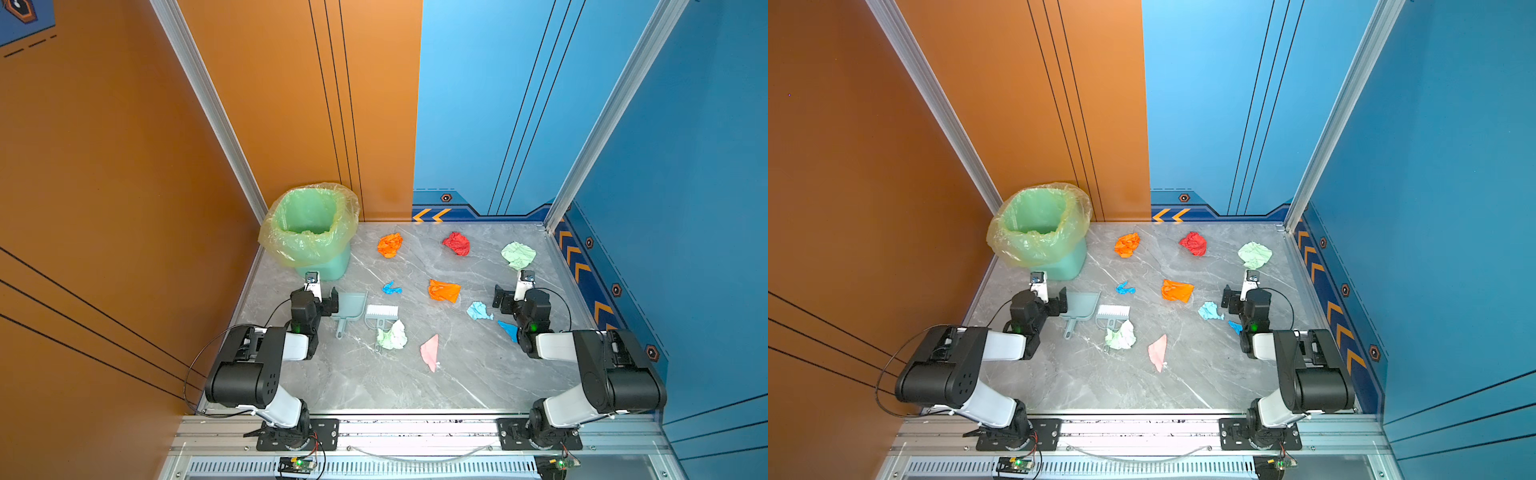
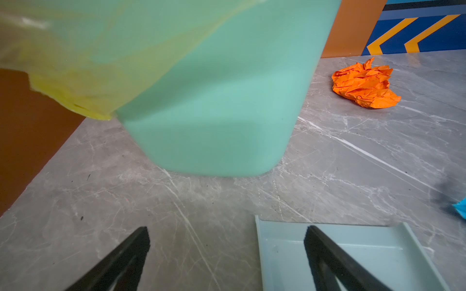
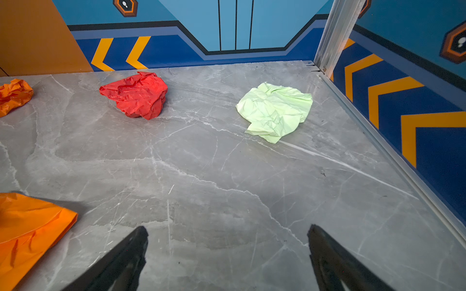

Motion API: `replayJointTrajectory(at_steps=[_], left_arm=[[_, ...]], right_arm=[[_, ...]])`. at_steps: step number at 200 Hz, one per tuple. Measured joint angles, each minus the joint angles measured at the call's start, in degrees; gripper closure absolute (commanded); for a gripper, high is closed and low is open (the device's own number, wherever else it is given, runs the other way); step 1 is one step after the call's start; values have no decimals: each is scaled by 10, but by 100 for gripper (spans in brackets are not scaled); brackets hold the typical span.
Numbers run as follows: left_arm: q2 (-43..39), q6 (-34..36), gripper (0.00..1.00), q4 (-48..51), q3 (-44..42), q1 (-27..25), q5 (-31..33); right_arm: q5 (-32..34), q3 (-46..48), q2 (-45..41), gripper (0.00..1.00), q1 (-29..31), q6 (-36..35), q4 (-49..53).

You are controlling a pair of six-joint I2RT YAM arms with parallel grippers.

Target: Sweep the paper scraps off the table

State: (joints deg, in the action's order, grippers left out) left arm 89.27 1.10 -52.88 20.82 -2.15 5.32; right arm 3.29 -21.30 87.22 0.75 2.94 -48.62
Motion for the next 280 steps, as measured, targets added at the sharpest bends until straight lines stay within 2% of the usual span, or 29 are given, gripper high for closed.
replayJointTrajectory(at_steps=[102, 144, 189, 222, 249, 280], left_arm=[[-15, 13, 2, 12, -1, -9, 2], [-135, 40, 2, 33, -28, -50, 15], [-296, 45, 2, 158, -19, -106, 29], [-376, 30, 2, 249, -15, -157, 49], [-427, 0, 2, 292, -21, -200, 66], [-461, -47, 2, 321, -37, -242, 83]], right_arm=[[4, -1, -7, 0, 8, -2, 13], [15, -55, -64, 0, 12, -2, 124], [11, -134, -117, 0, 38, 8, 274], [-30, -182, -140, 0, 57, 33, 378], [-70, -208, -153, 0, 91, 48, 434], [-91, -220, -169, 0, 162, 36, 470]])
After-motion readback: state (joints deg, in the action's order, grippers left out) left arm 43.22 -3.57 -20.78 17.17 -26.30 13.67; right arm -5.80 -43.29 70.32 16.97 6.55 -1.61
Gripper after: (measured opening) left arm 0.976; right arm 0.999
